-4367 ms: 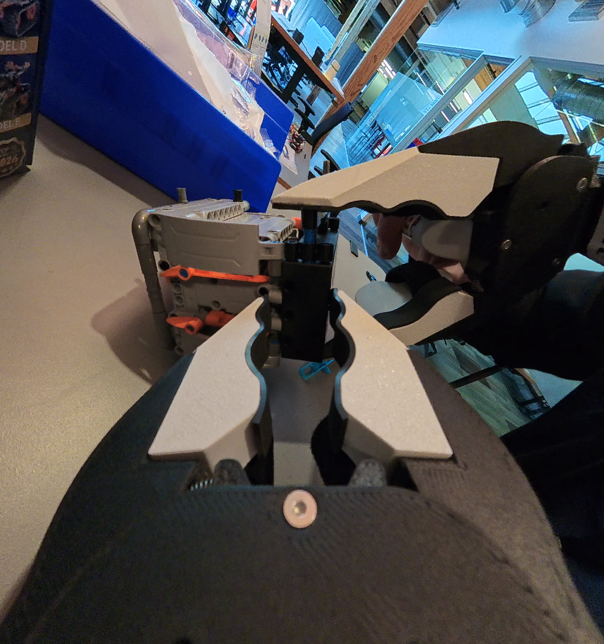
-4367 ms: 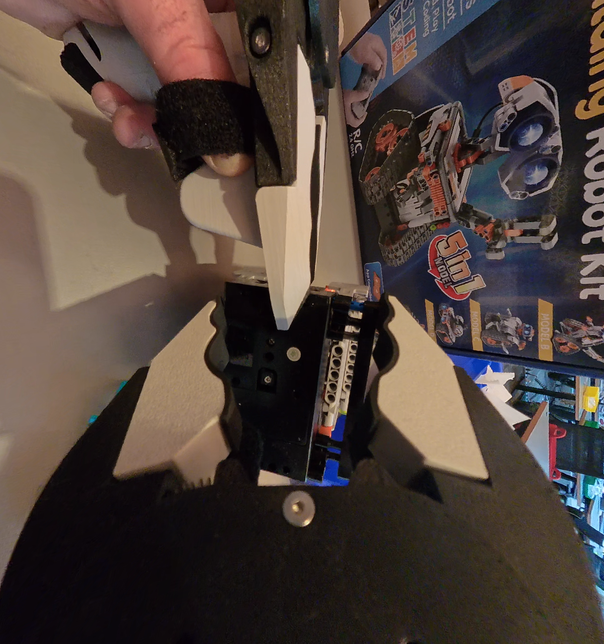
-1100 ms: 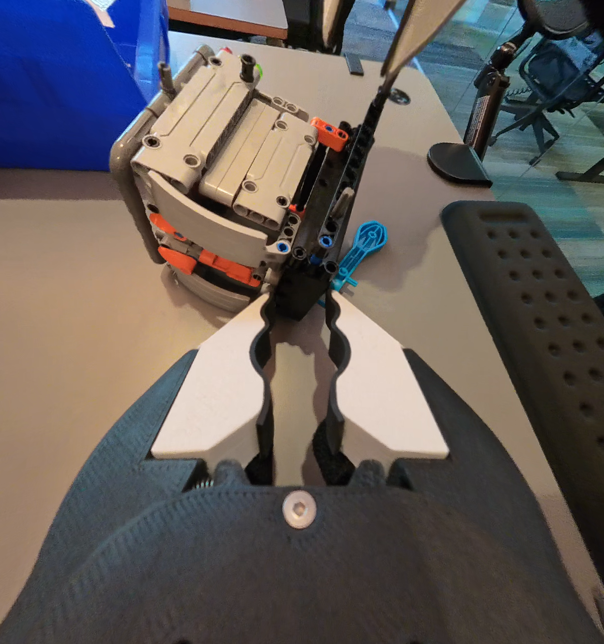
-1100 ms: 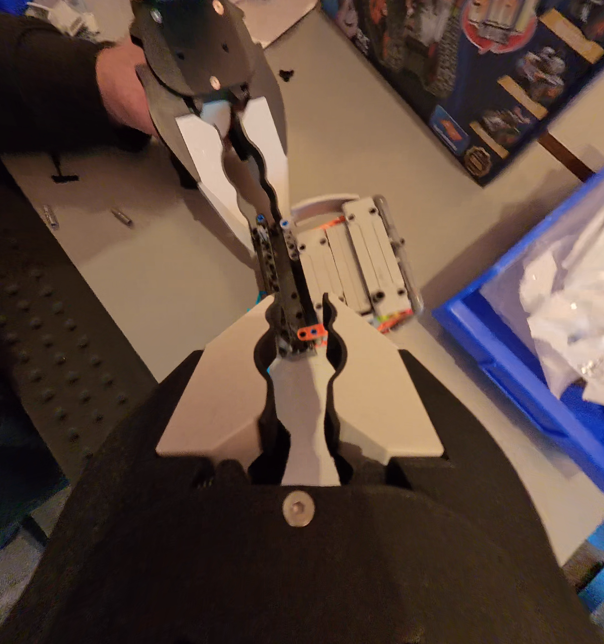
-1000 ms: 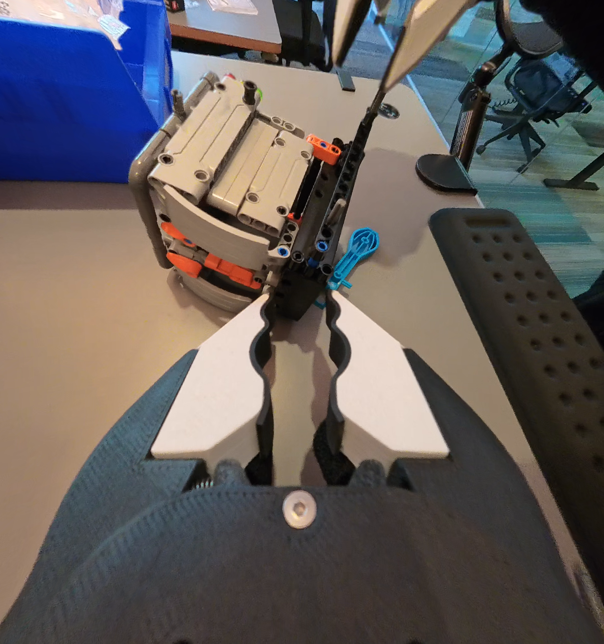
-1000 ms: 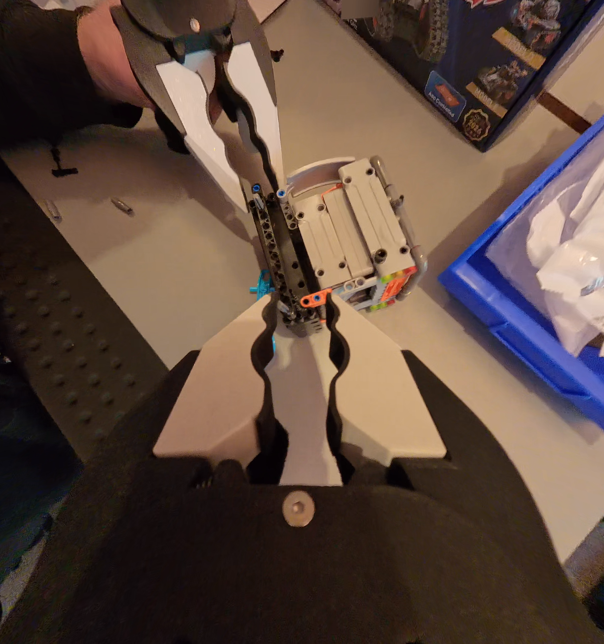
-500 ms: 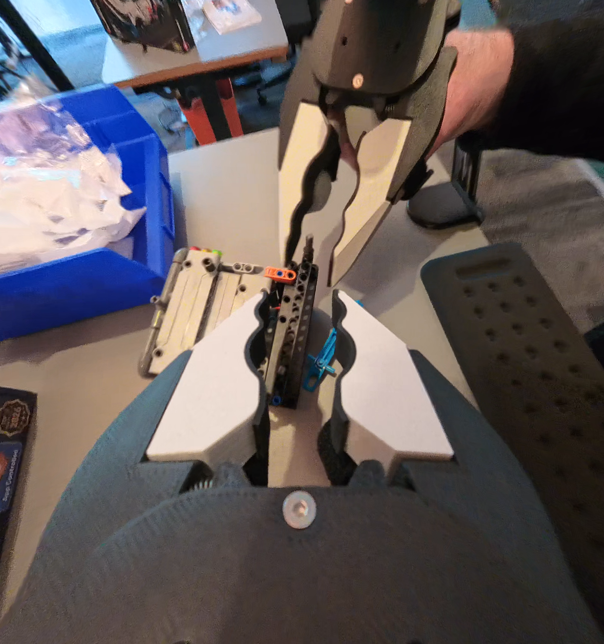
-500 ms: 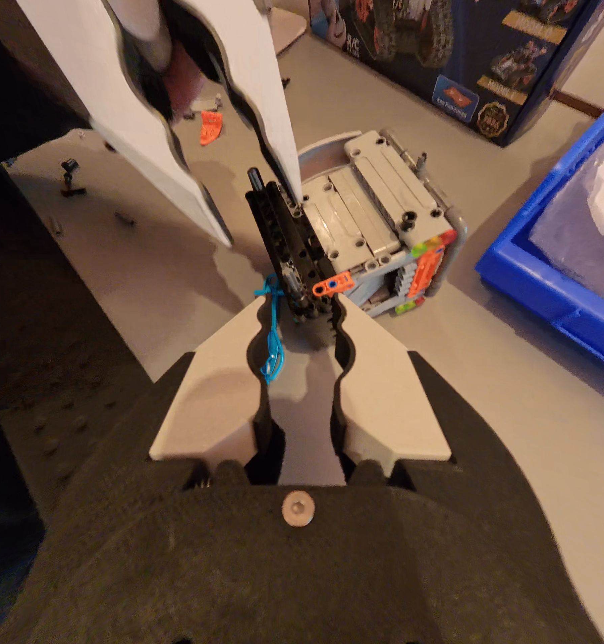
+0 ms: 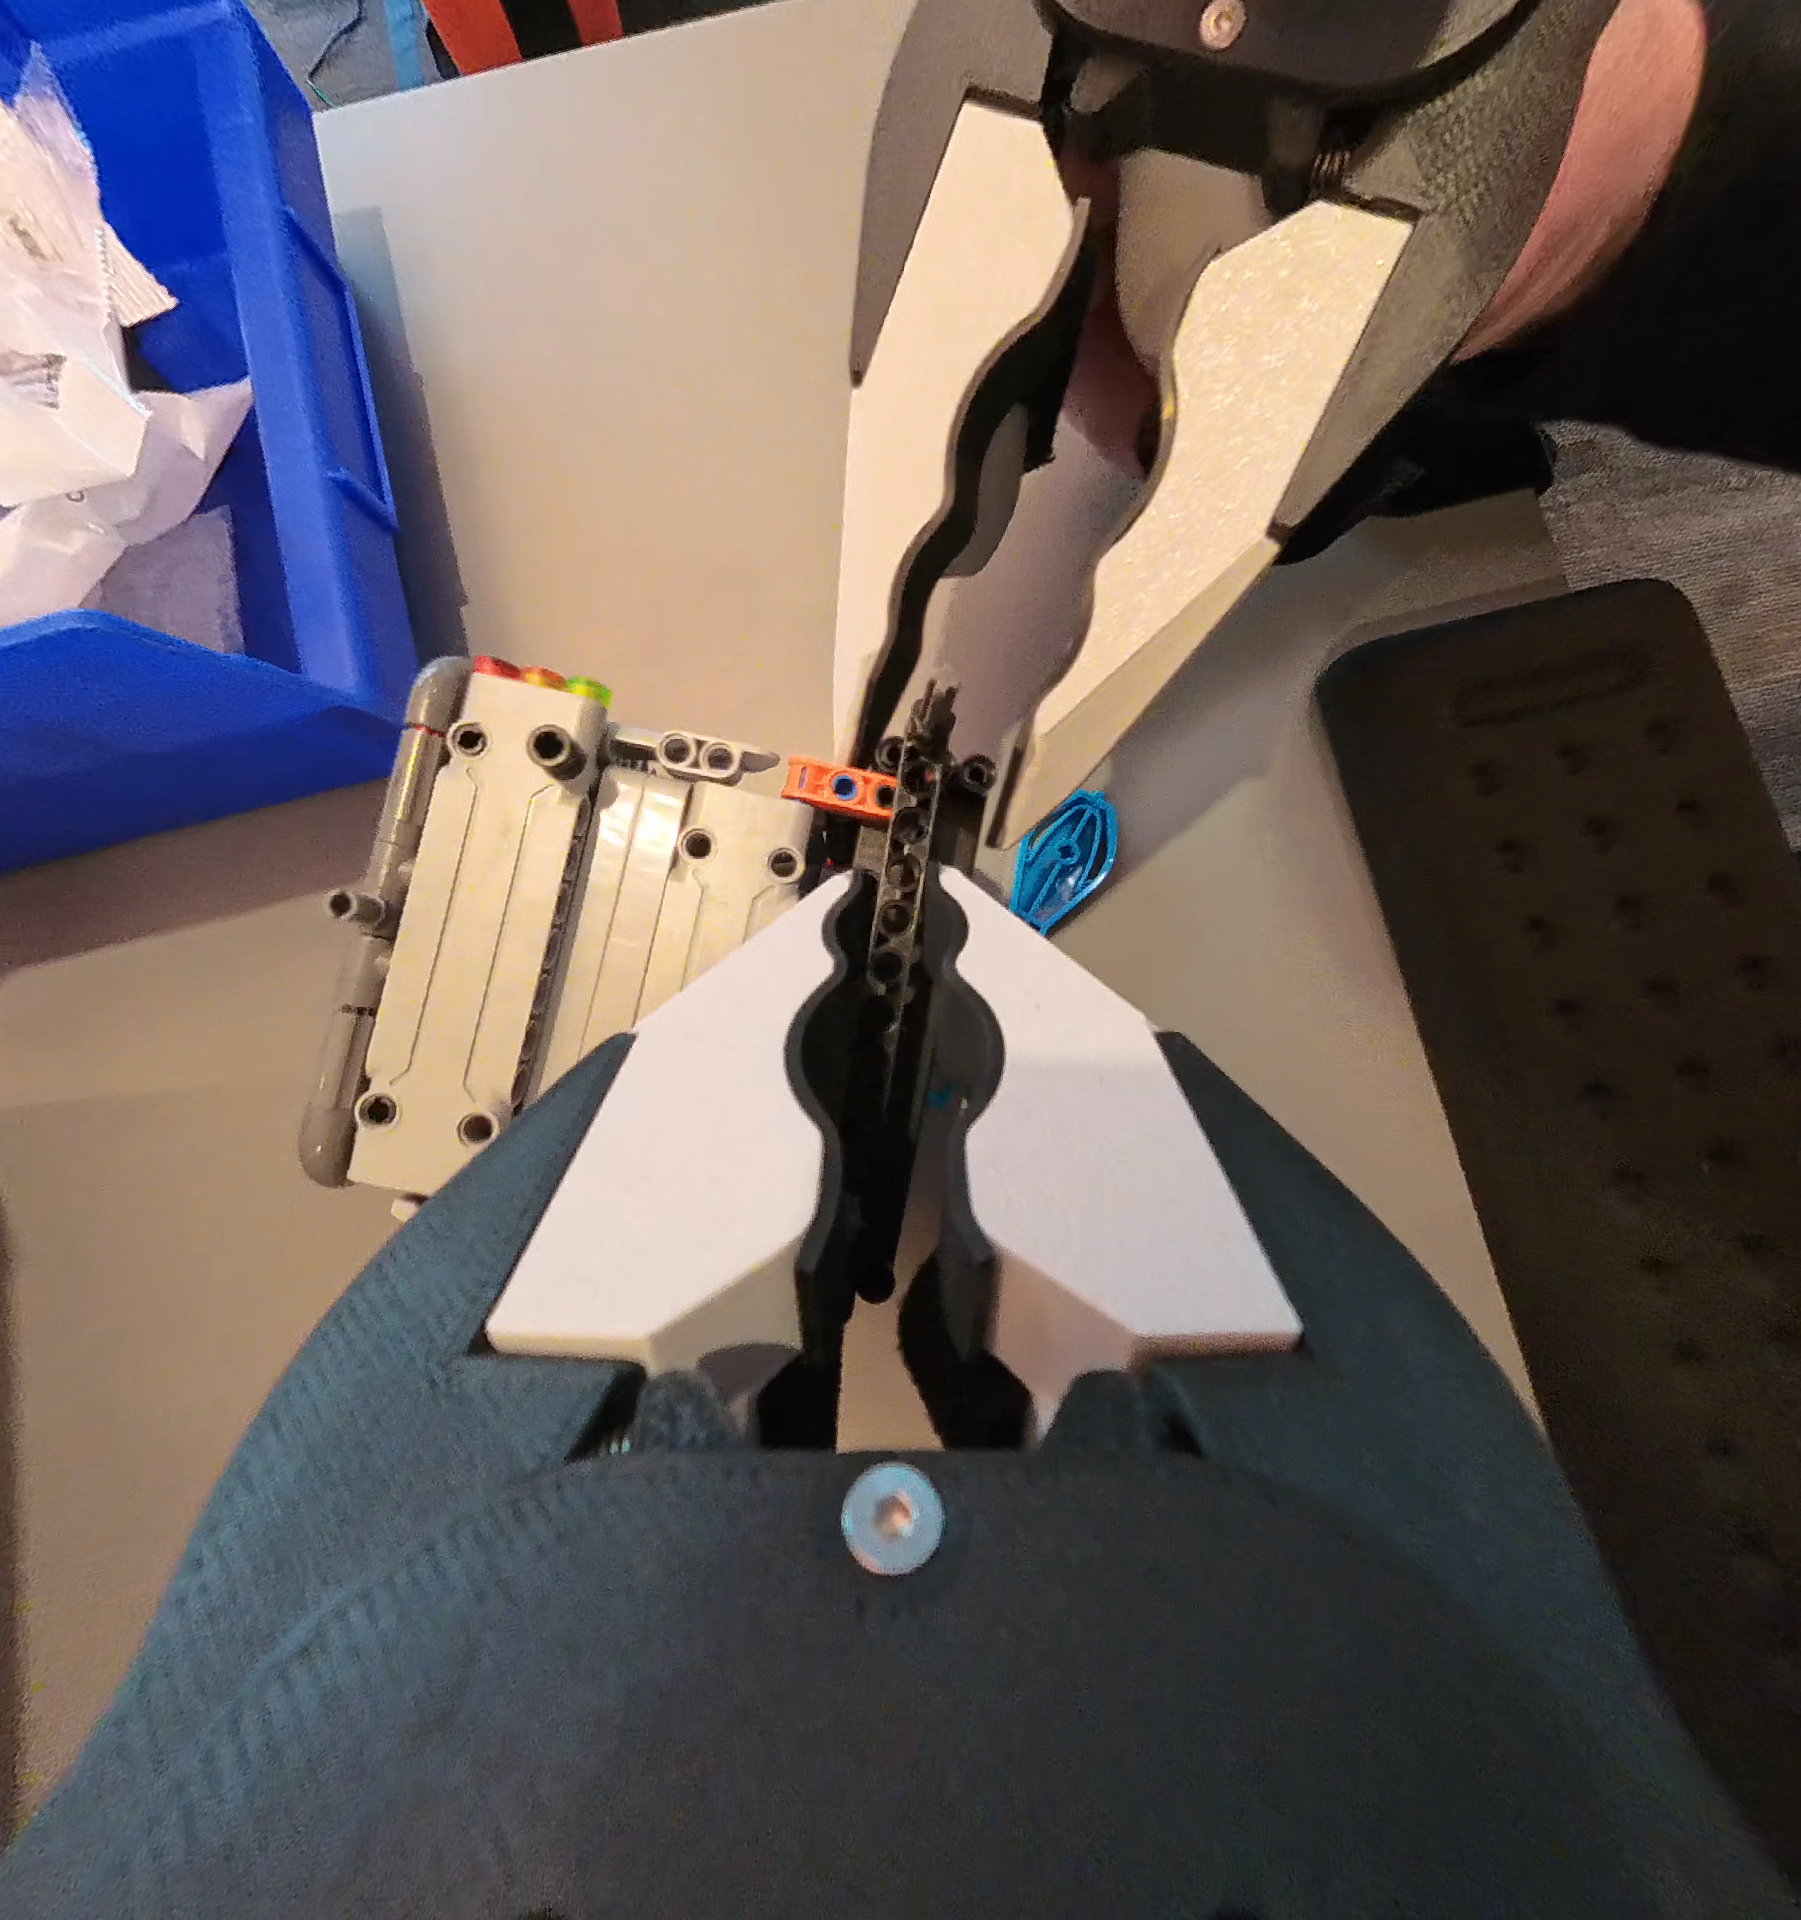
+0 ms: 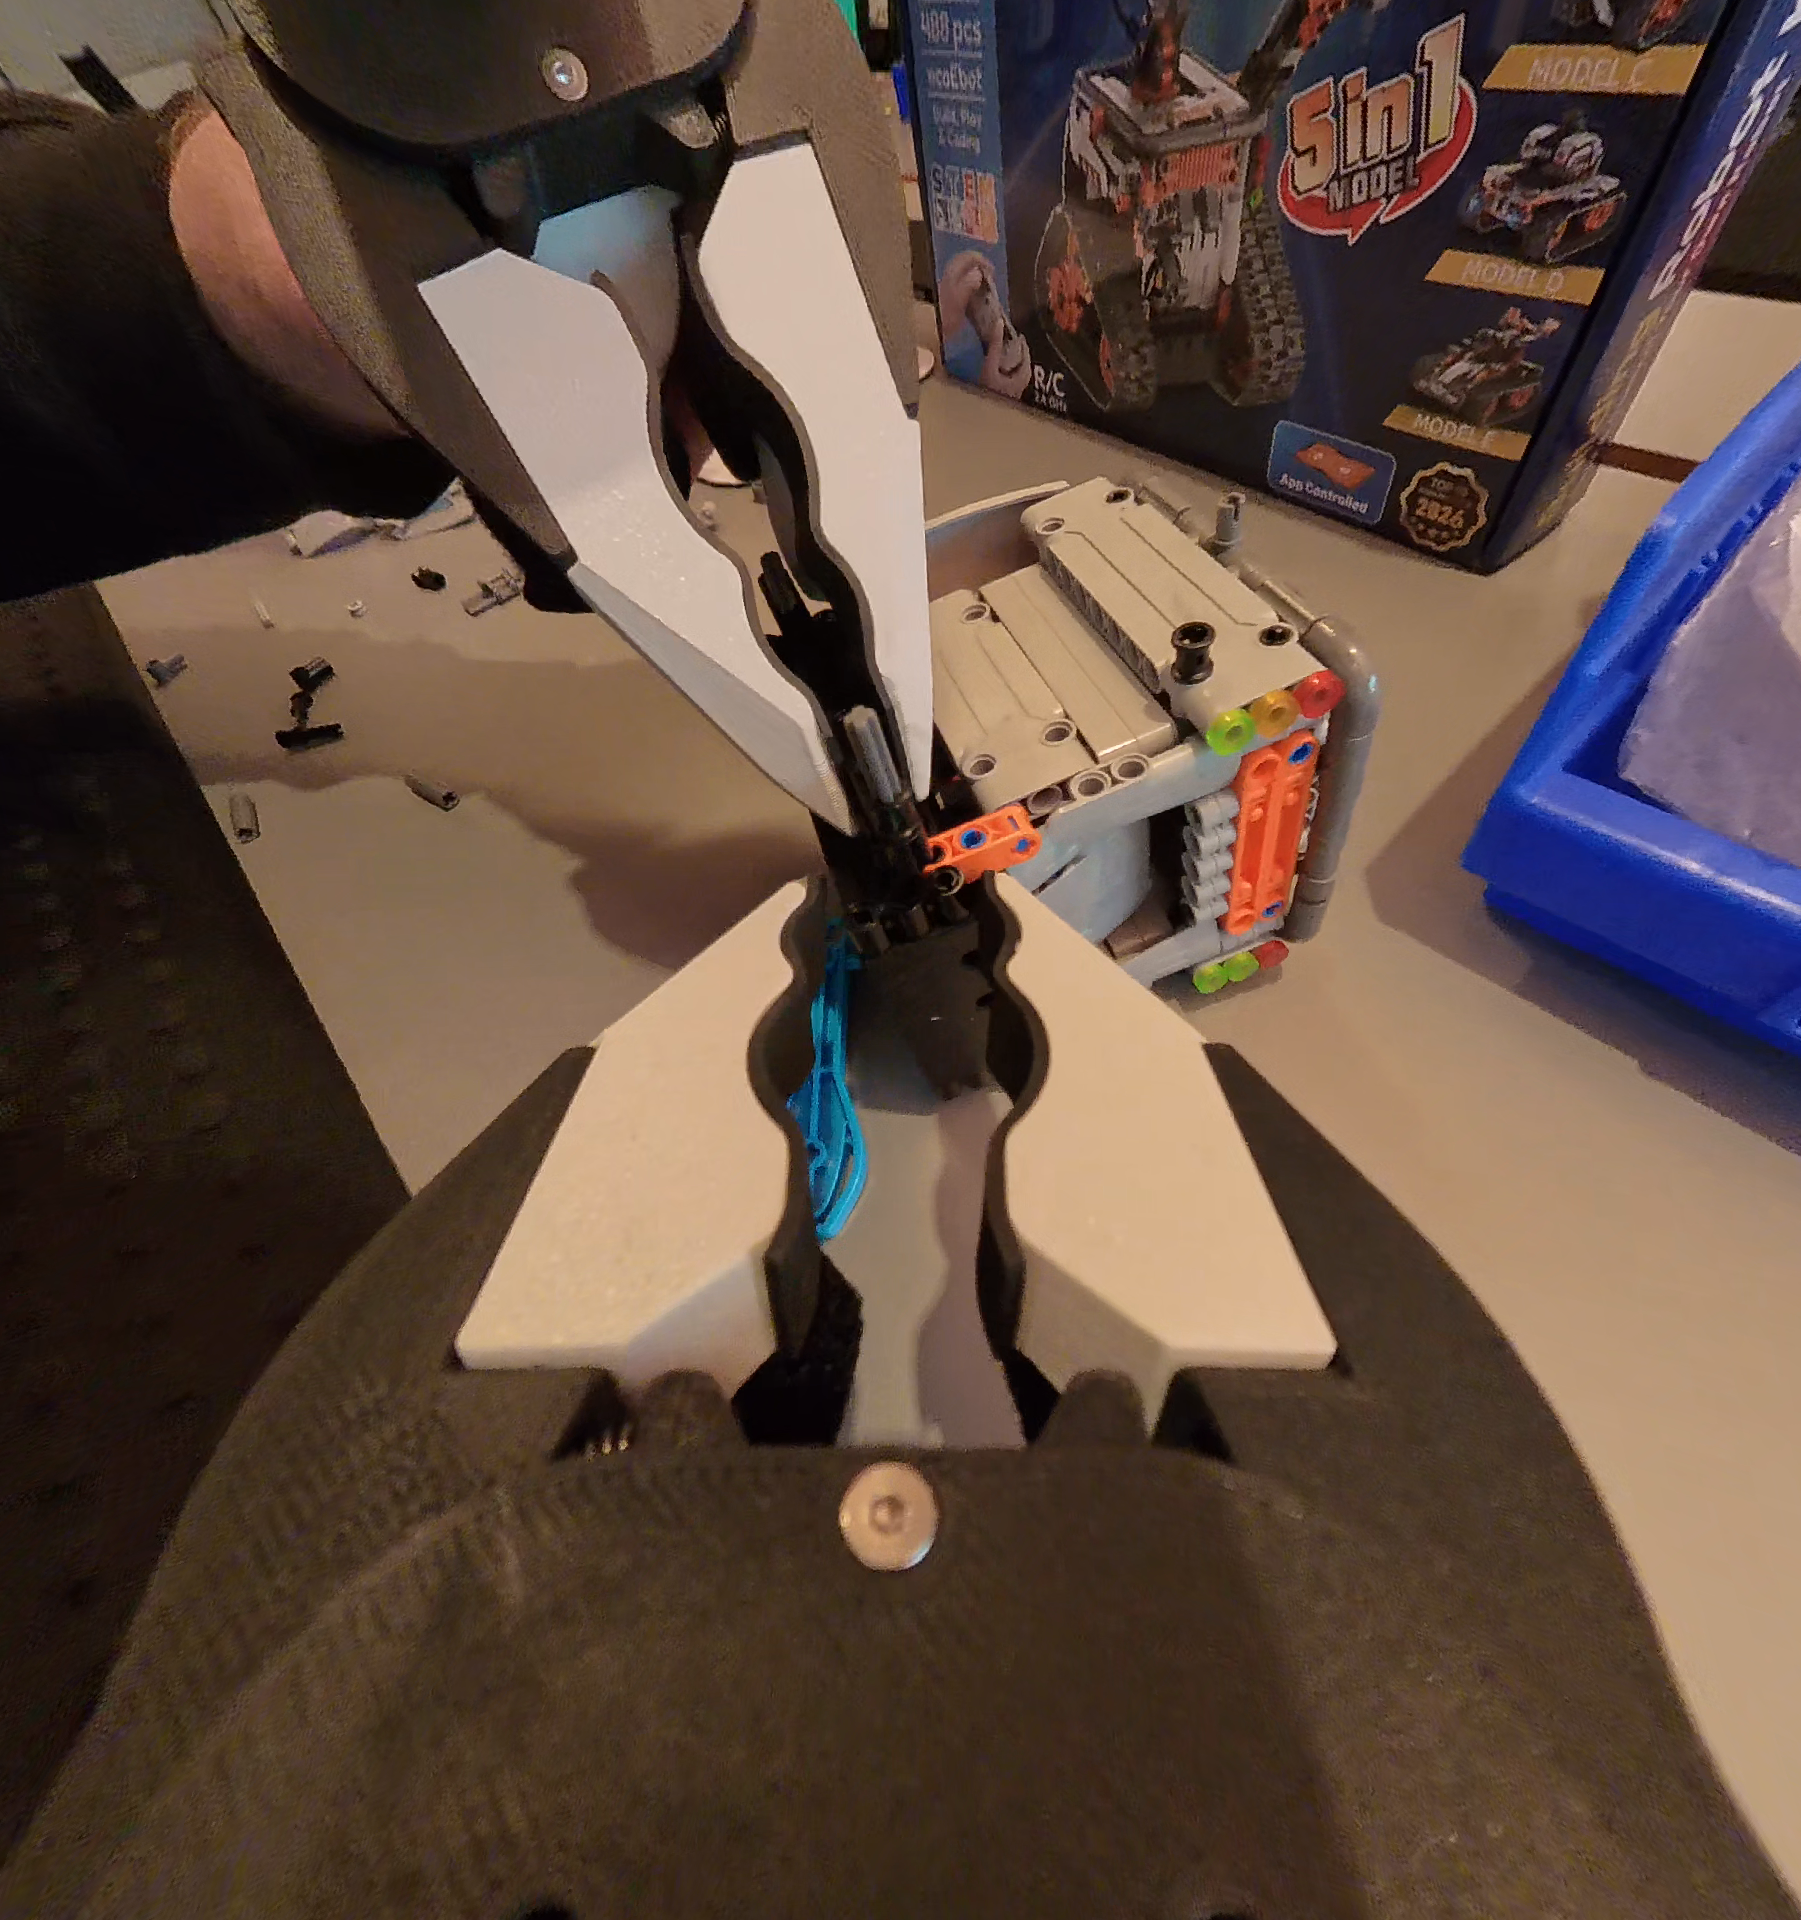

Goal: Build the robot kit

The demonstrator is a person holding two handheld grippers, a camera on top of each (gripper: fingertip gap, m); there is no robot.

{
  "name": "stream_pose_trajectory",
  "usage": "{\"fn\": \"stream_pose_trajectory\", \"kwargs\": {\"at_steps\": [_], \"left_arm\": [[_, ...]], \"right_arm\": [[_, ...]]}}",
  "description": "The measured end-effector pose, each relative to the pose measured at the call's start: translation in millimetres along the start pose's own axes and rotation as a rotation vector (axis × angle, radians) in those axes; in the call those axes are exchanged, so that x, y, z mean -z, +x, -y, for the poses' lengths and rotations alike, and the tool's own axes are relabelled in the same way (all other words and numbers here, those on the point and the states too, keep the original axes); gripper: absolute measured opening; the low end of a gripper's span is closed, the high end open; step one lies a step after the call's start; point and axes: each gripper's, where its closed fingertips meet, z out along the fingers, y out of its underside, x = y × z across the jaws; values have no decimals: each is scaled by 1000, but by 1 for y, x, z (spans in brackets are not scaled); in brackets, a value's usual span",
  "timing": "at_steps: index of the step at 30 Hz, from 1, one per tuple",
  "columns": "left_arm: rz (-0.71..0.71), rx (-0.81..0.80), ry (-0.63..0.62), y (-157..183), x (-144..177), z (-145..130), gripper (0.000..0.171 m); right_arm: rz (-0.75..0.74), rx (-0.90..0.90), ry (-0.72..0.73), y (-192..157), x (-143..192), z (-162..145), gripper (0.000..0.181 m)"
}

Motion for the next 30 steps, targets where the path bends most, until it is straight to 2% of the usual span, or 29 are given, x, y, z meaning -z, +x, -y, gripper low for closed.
{"fn": "stream_pose_trajectory", "kwargs": {"at_steps": [5,13,30], "left_arm": [[-20,16,-18,0,1,-1,11],[-10,-72,-85,3,-1,2,7],[-21,-173,-104,4,-3,0,6]], "right_arm": [[11,-10,19,3,-4,-10,28],[18,-16,33,2,-5,-11,26],[-47,24,29,2,-5,-11,25]]}}
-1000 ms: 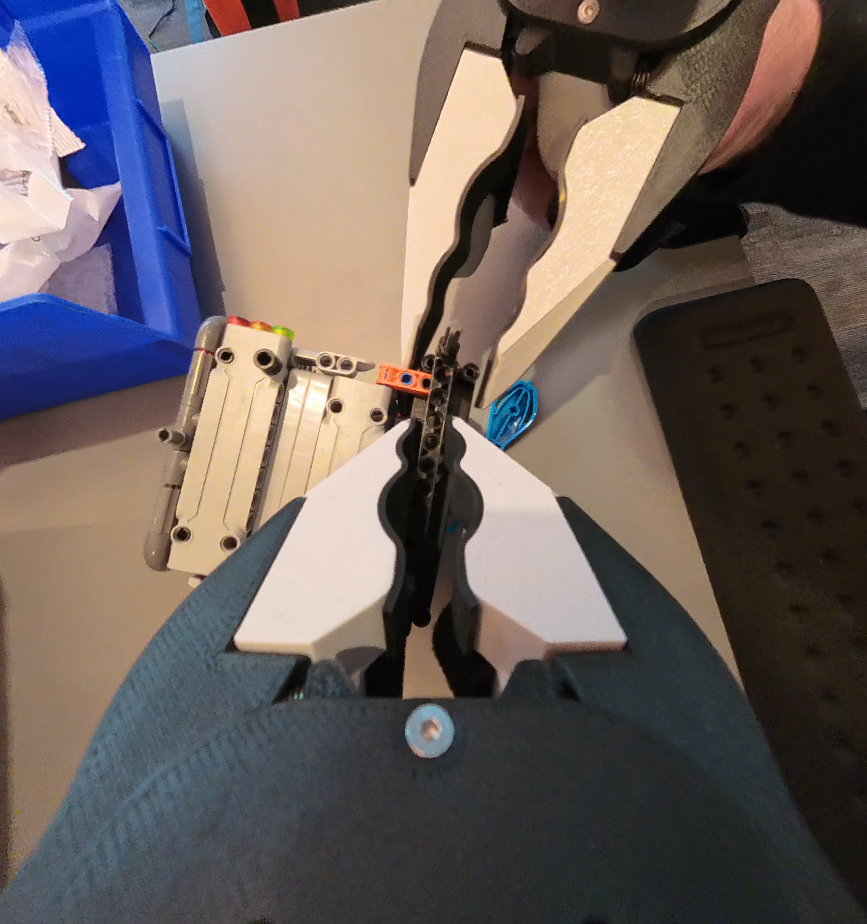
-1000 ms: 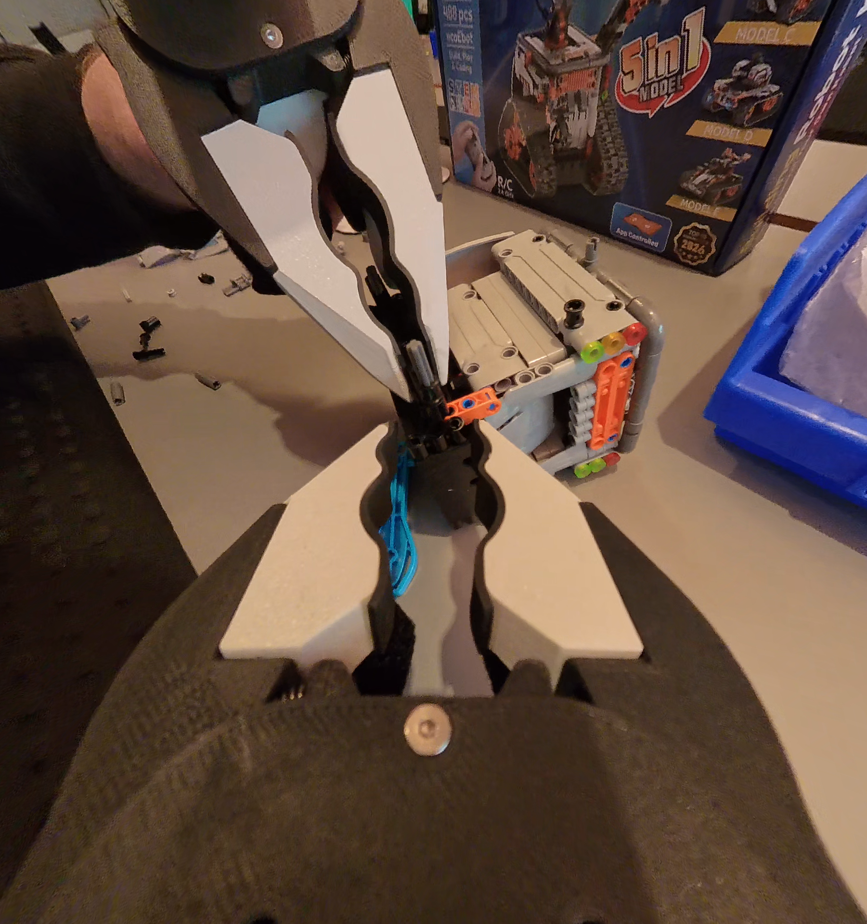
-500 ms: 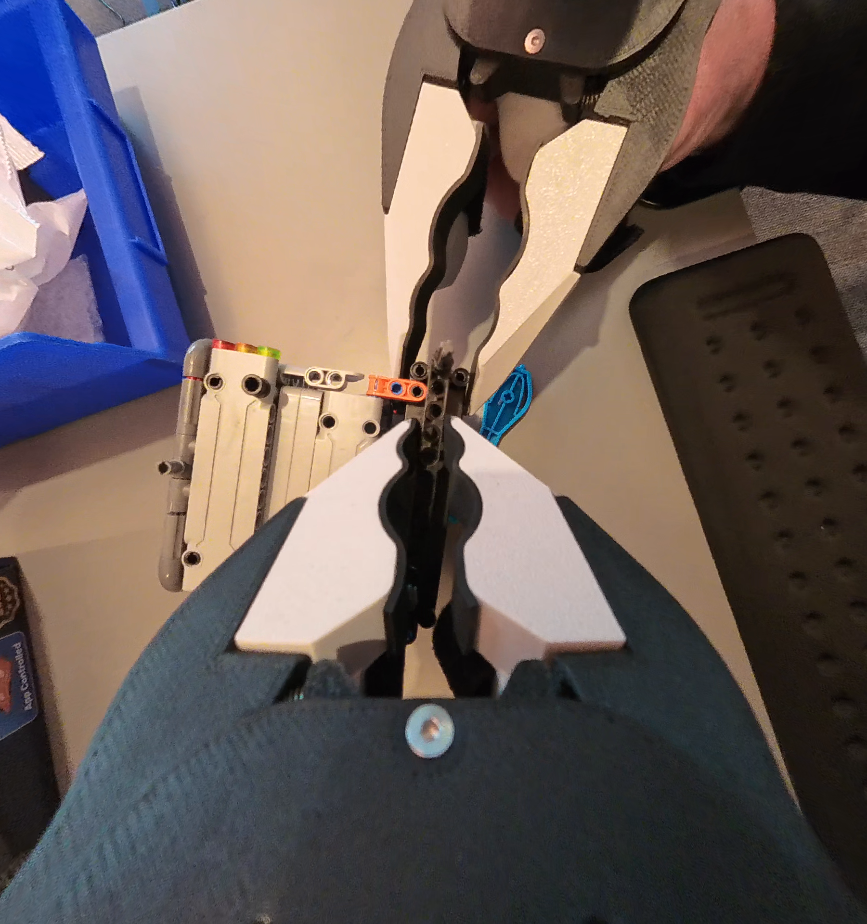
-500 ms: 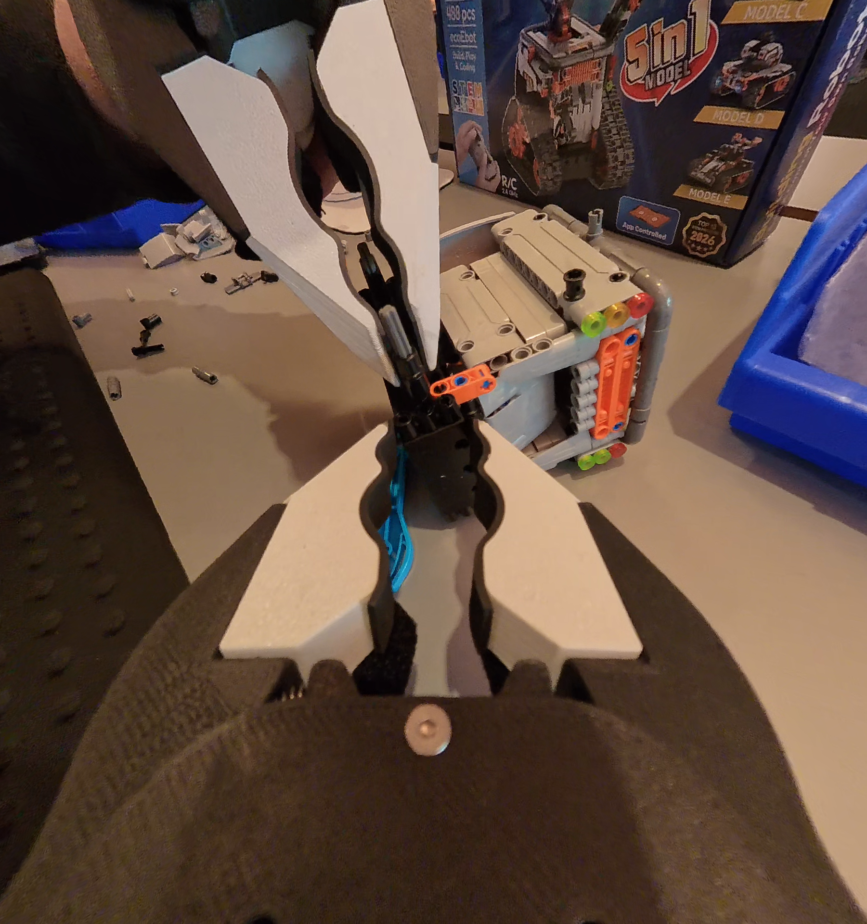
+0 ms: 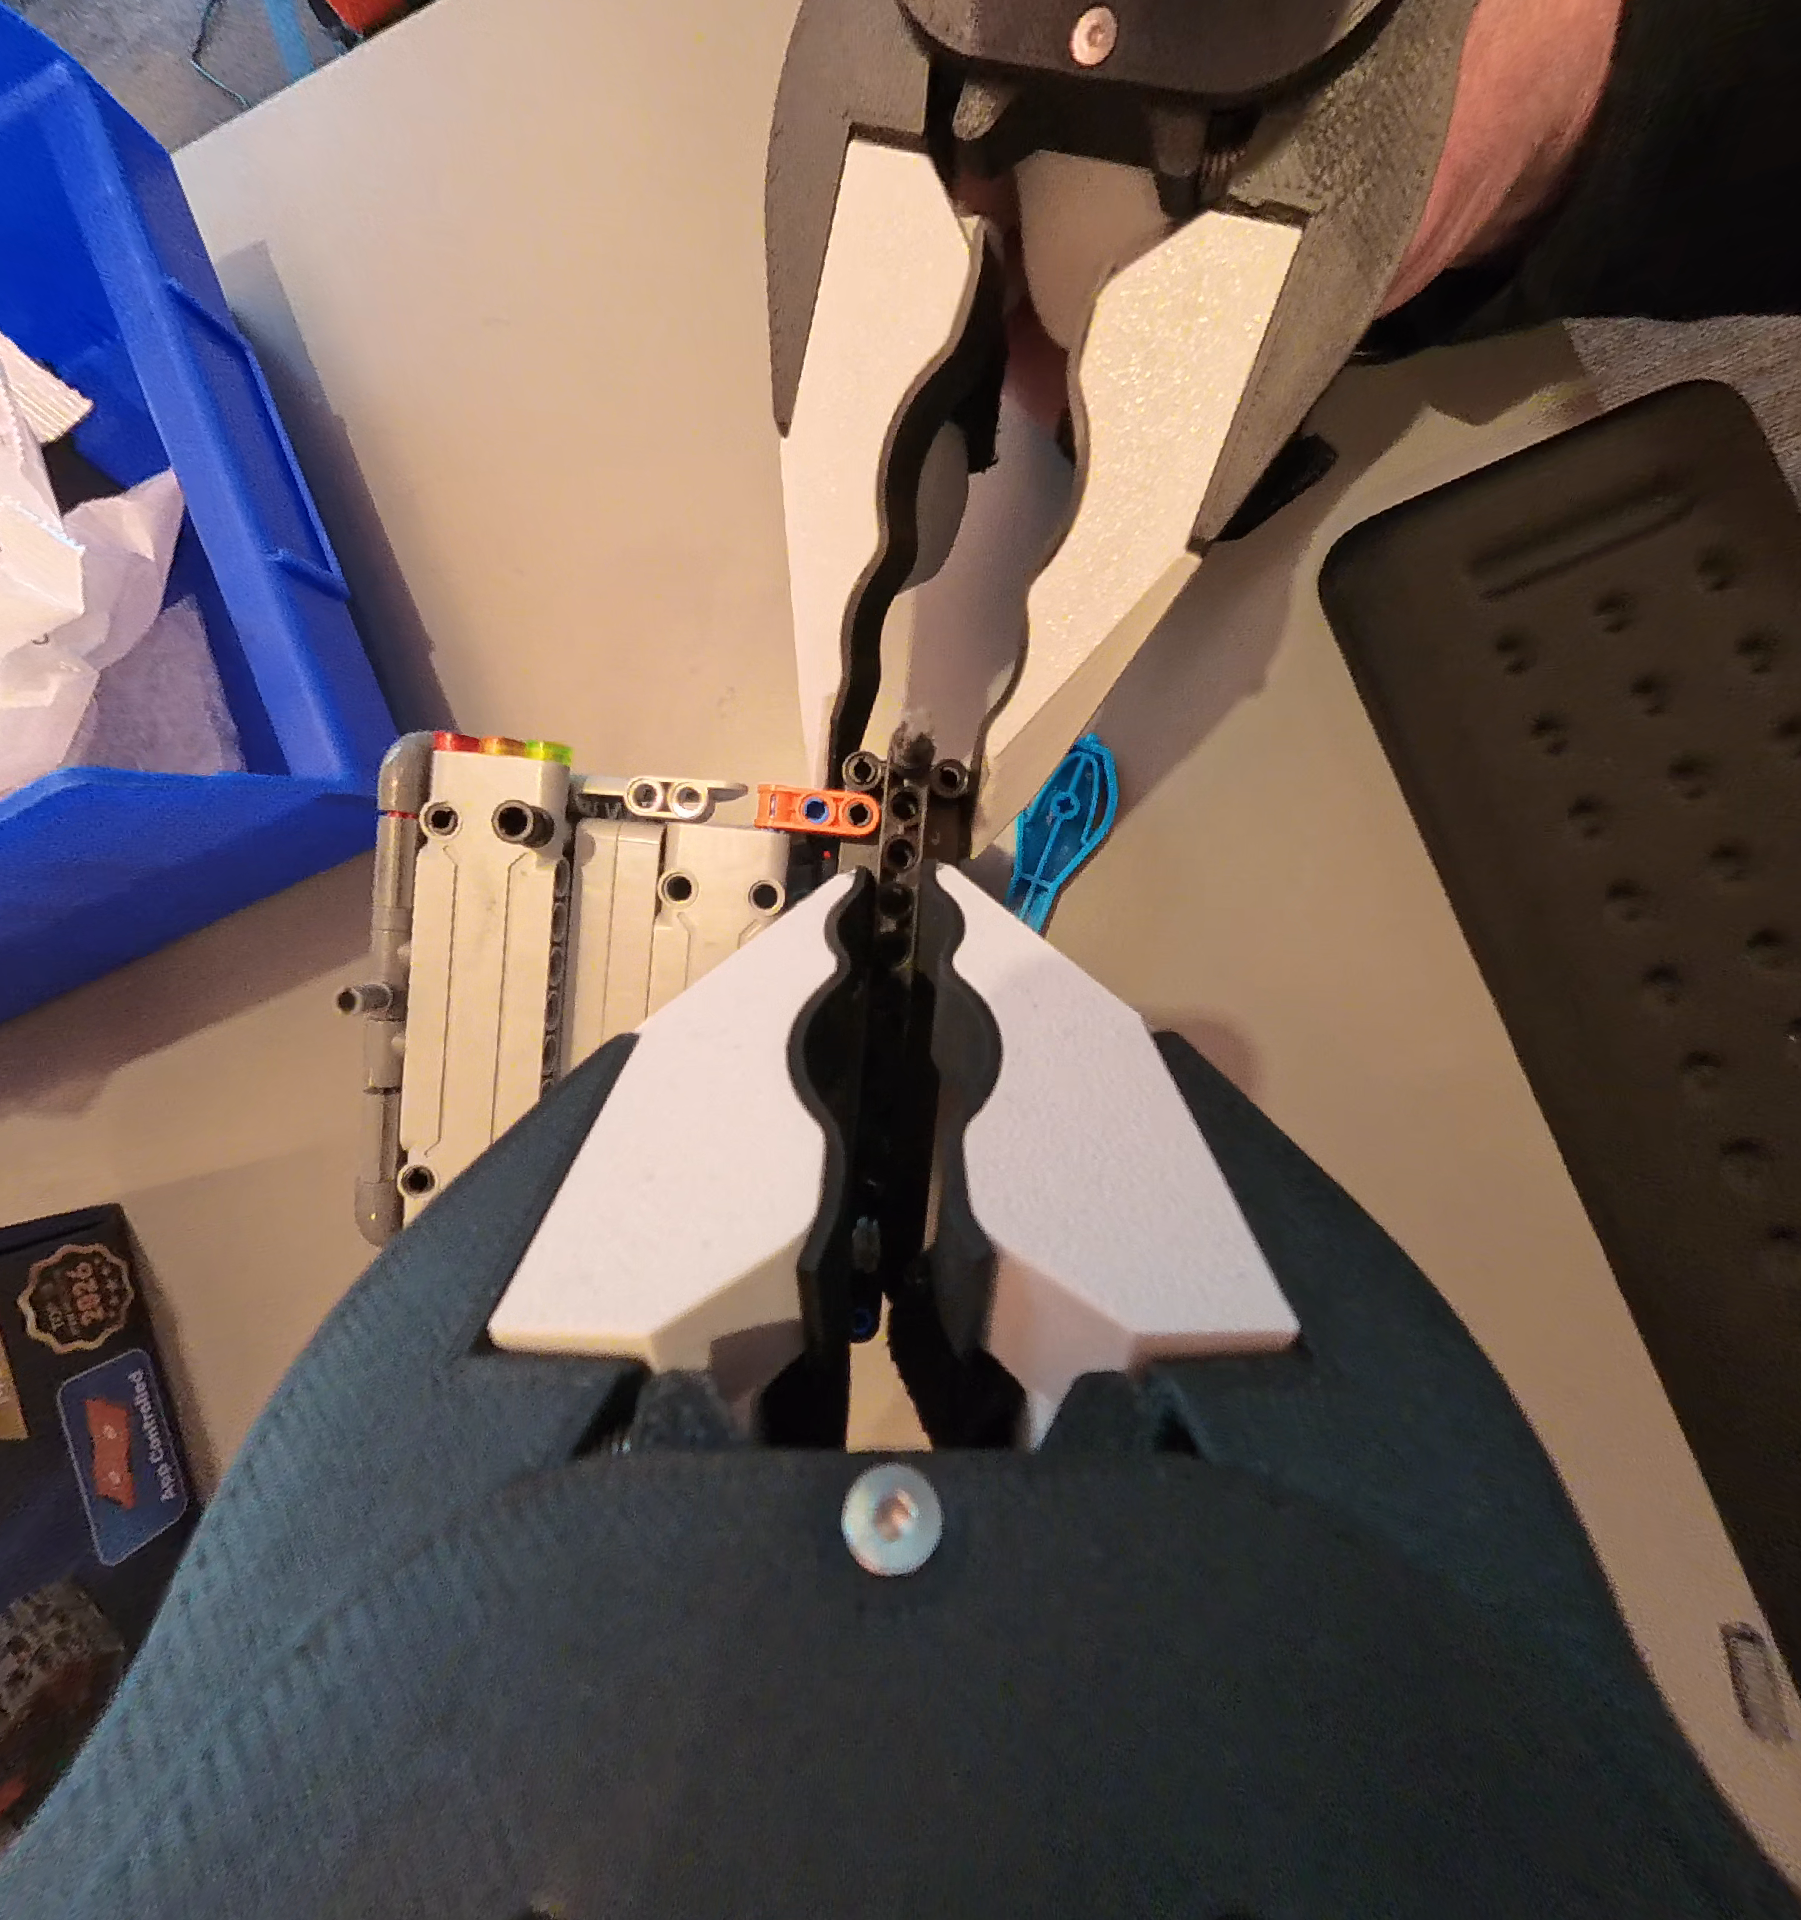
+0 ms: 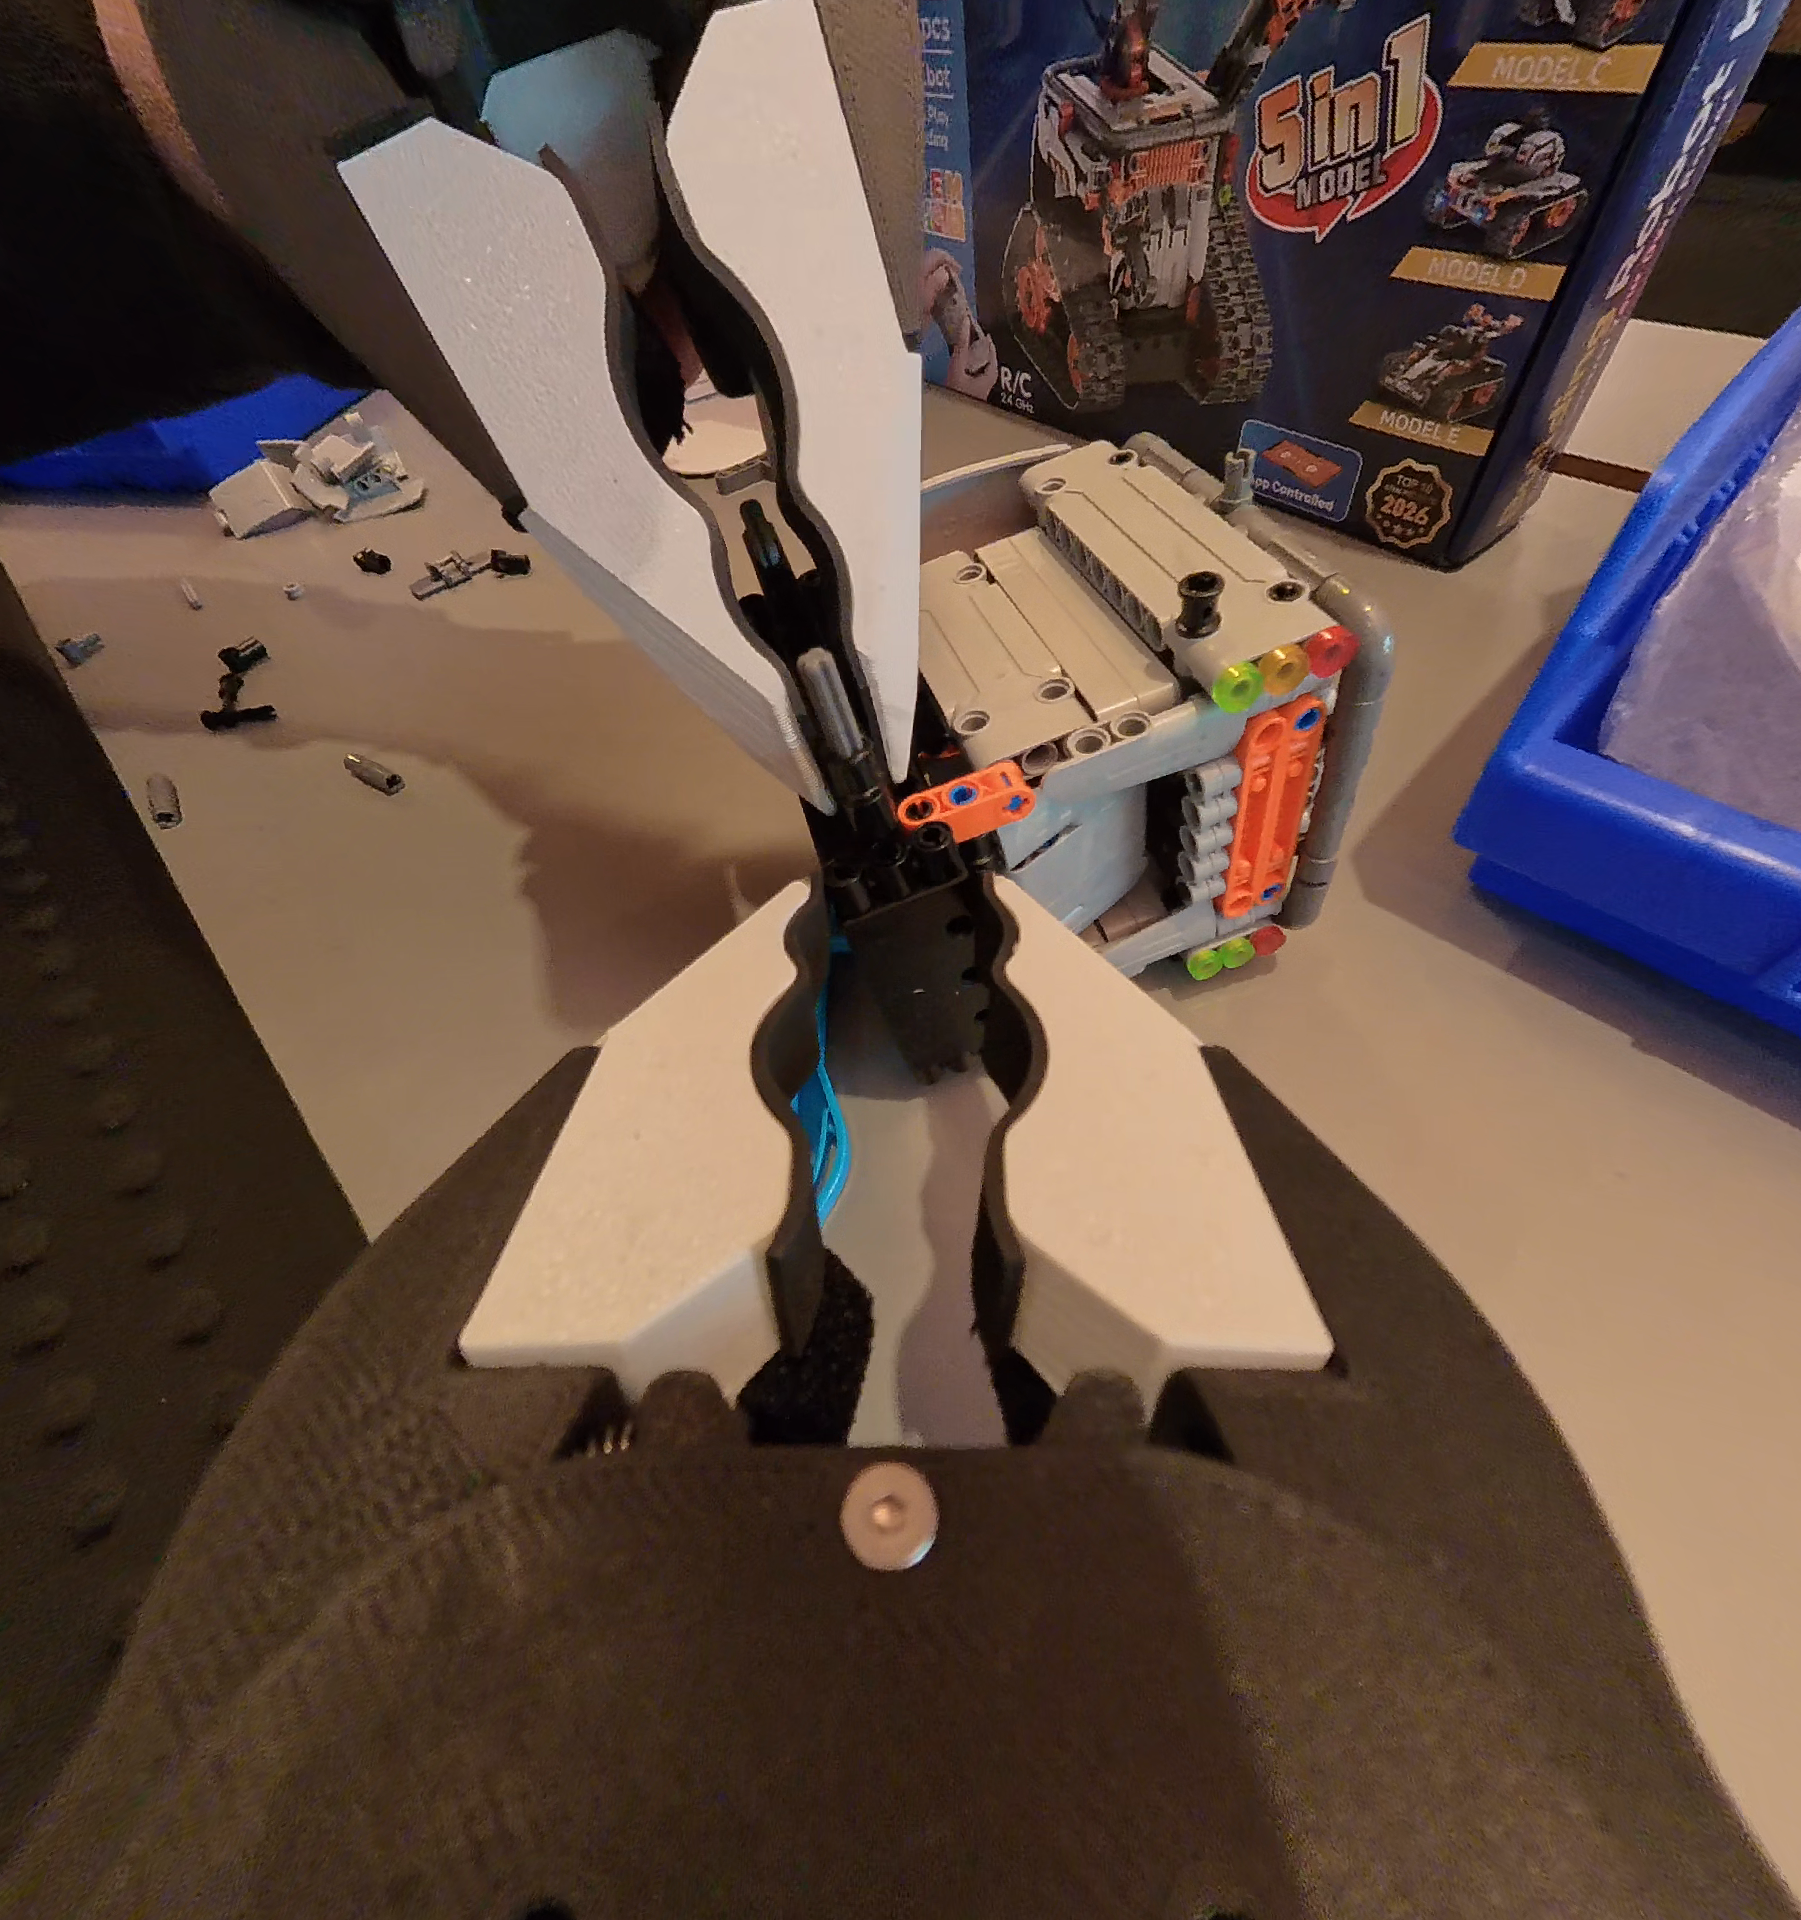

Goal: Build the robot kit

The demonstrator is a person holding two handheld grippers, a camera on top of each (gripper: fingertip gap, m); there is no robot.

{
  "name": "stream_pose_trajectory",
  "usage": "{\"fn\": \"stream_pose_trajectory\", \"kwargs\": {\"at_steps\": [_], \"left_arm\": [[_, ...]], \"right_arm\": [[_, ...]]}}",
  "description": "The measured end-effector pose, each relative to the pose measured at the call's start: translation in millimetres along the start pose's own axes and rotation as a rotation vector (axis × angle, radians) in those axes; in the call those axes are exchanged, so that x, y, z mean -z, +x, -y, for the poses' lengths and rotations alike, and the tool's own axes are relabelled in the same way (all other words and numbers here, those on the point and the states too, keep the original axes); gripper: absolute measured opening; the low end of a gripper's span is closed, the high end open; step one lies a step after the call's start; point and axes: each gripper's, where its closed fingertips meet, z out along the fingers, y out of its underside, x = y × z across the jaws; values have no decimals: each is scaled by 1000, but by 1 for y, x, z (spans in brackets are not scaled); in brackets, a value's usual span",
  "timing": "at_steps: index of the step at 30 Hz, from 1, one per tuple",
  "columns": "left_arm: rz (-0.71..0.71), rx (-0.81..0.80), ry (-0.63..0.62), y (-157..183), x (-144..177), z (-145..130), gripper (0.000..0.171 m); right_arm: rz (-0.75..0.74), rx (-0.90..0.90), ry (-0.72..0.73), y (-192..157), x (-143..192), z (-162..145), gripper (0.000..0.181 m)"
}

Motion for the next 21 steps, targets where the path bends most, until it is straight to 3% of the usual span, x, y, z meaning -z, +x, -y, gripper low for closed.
{"fn": "stream_pose_trajectory", "kwargs": {"at_steps": [11,17,19,21], "left_arm": [[-68,67,42,0,-1,0,7],[-29,23,33,0,1,0,7],[-25,29,66,2,4,7,20],[27,-12,64,2,6,12,21]], "right_arm": [[-6,1,-1,1,0,0,24],[4,0,13,0,-2,1,25],[3,-7,18,1,-1,1,25],[1,-8,21,2,-1,2,25]]}}
